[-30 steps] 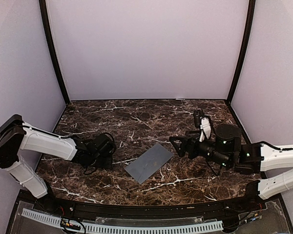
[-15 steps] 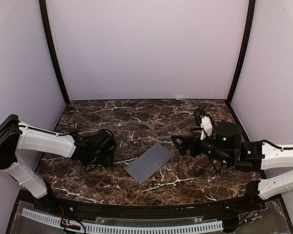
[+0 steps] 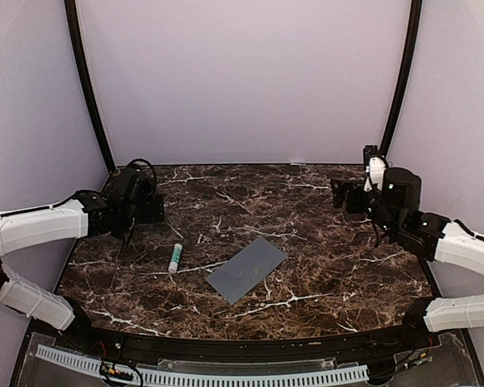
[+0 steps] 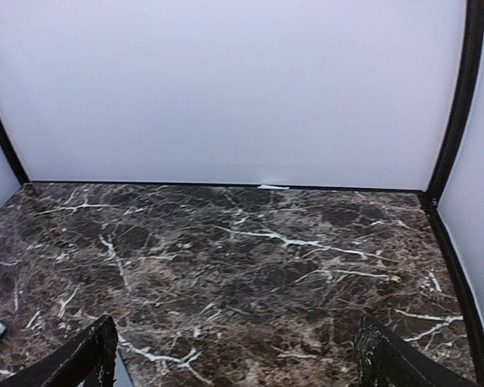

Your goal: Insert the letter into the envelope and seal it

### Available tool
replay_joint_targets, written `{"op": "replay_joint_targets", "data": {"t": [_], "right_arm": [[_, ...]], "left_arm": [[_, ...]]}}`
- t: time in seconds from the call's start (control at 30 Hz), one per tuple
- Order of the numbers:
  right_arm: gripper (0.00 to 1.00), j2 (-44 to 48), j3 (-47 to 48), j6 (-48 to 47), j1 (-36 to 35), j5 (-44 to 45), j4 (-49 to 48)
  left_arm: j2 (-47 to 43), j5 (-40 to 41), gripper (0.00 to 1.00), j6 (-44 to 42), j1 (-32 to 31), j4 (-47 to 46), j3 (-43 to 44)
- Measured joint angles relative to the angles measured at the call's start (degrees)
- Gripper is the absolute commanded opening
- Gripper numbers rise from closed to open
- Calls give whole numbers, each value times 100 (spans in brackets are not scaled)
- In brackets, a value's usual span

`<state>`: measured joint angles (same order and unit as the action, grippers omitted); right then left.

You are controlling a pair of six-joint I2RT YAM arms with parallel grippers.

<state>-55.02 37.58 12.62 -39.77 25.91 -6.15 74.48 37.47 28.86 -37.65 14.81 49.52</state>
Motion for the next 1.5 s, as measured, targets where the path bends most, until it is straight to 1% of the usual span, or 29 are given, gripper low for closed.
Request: {"op": "replay_joint_targets", "data": {"t": [0.17, 0.23, 0.3, 0.4, 0.47, 0.57, 0.67, 0.73, 0.97, 1.13, 1.23, 1.5], "right_arm": [[99, -144, -68, -79, 1008, 72, -122], [99, -243, -111, -74, 1384, 76, -168], [99, -332, -245, -94, 1665, 129, -328], [99, -354, -597, -190, 1829, 155, -693], [99, -352, -798, -227, 1930, 24, -846], [99, -350, -861, -225, 2057, -328, -911], [99, -289, -876, -219, 2085, -535, -1029], [99, -227, -905, -216, 2090, -629, -1119], [99, -153, -1045, -170, 2103, -813, -1207], [99, -90, -1106, -144, 2105, -942, -1209], [99, 57, -1187, -142, 2105, -1010, -1217], [99, 216, -1235, -144, 2107, -1154, -1228]], "left_arm": [[-68, 232, 97, -662, 986, -890, -457], [-85, 332, 97, -957, 1309, -1504, -815], [-162, 400, 97, -1425, 1580, -2505, -1462], [-223, 234, 96, -2059, 1867, -3755, -2295], [-190, -9, 96, -2382, 2116, -4387, -2629], [44, -323, 97, -2826, 2479, -5327, -2796], [442, -546, 97, -3180, 2656, -6299, -2959], [675, -721, 97, -3353, 2736, -6769, -3086], [824, -1237, 97, -3560, 3071, -7626, -3235], [776, -1661, 96, -3521, 3342, -7809, -3403], [669, -1873, 96, -3506, 3401, -7934, -3547], [485, -2052, 95, -3442, 3416, -8277, -3823]]}}
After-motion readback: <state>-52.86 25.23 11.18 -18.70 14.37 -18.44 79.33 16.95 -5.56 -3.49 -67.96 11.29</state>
